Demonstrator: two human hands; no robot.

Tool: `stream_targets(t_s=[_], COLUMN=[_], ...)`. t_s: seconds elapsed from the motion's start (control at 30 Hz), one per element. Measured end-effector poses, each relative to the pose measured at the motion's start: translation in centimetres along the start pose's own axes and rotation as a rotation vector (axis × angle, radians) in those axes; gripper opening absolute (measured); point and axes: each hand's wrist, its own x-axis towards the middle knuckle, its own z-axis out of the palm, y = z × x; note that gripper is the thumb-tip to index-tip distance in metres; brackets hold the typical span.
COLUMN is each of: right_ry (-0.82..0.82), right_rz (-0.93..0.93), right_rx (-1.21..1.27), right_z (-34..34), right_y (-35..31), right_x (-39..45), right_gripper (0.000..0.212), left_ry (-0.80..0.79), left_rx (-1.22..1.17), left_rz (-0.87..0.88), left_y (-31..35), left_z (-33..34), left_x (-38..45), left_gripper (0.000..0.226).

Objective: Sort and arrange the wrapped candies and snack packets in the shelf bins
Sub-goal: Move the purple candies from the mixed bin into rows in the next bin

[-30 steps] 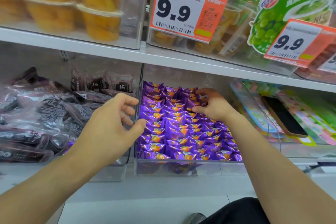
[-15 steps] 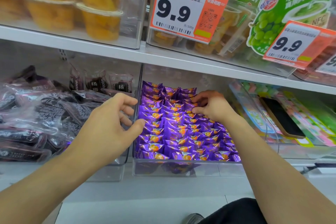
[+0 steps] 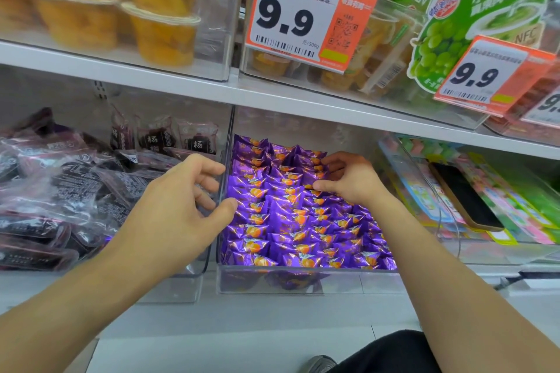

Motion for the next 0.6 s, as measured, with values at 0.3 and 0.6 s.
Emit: stream_targets(t_s=[0.3,0.6], right_ry=[0.001,0.015], right_rz=[0.019,0.037], right_rx=[0.037,0.031], right_z=[0.26,-0.01], right_y=[0.00,0.11], right_x=[-0.23,-0.46], right_gripper=[0.064,0.063], left_ry=[0.000,-0.004], left_rx=[0.002,-0.004], left_rz=[-0.003,-0.007], left_y=[0.09,0.01], left_z=[-0.07,-0.11], left_x=[-0.04,-0.09], left_gripper=[0.040,0.040])
